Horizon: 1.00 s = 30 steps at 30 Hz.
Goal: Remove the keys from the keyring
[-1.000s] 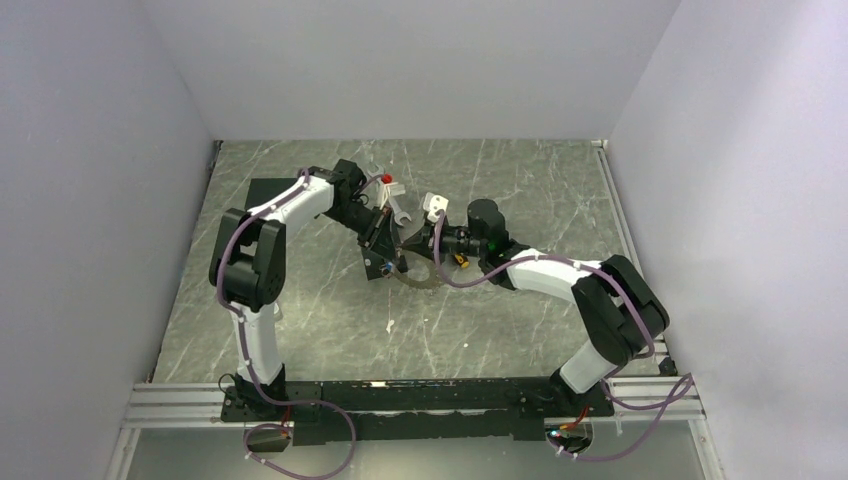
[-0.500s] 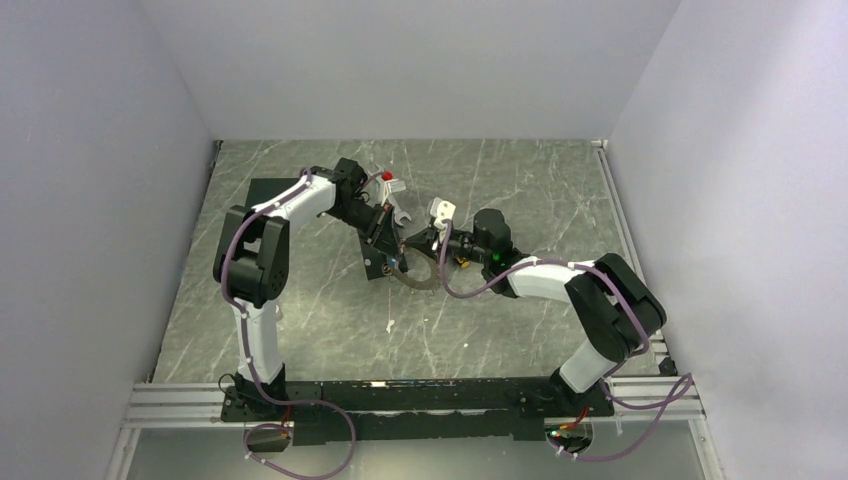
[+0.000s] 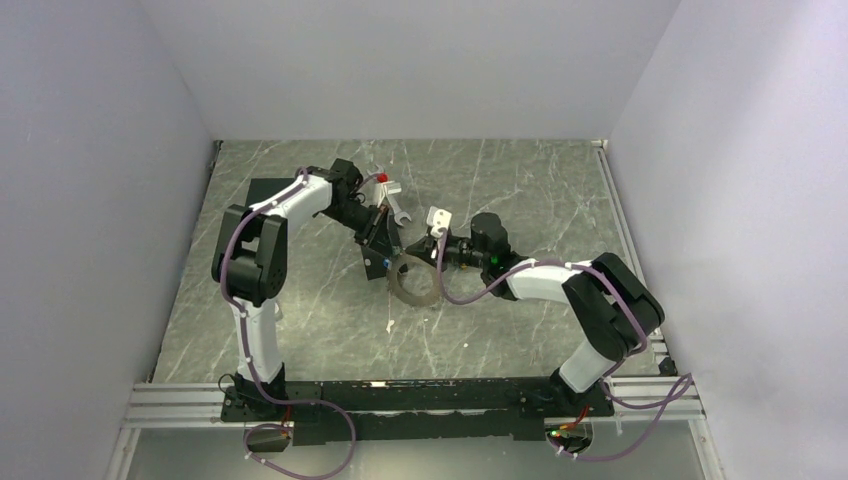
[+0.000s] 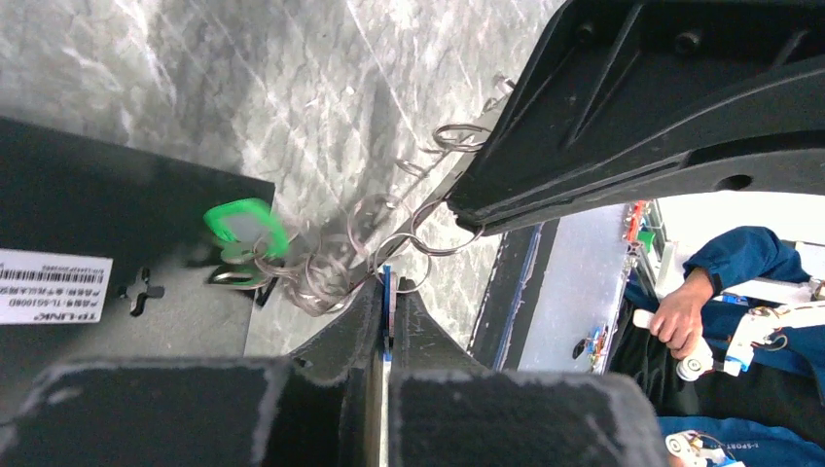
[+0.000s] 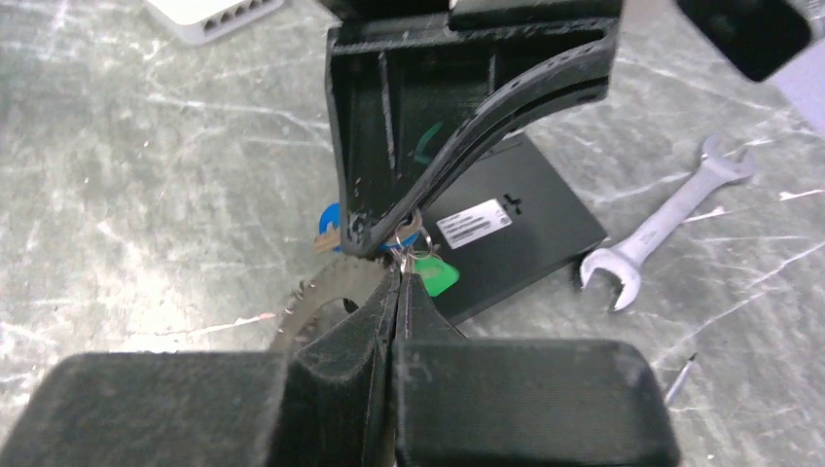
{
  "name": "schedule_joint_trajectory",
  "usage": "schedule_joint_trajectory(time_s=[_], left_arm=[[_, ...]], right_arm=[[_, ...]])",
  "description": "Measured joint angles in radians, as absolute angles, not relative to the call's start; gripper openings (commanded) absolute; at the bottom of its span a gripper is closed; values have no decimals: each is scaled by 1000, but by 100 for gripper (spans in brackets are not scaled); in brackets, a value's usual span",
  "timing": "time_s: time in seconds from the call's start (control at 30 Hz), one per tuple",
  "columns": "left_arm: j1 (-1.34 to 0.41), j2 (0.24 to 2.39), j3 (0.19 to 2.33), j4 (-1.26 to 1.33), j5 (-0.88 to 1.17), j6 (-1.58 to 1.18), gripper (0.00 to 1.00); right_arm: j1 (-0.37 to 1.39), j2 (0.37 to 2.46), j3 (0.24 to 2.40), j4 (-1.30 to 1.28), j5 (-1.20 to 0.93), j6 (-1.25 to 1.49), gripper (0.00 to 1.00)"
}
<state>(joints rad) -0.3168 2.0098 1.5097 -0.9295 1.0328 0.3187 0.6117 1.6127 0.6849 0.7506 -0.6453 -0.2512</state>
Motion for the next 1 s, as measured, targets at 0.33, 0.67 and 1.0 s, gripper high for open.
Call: schedule_joint_trajectory(time_s=[0.33,0.67,1.0], left_arm=[[-318,1977,1510,-973,985,339,0],[-318,1939,1510,-986,963,373,0],[-322,1893,1509,-1016,948,442,0]], right_arm=[[619,1618,684,698,-683,-305,0],[619,1618,687,691,-691,-338,0],[615,1618,755,571,-719,-338,20]])
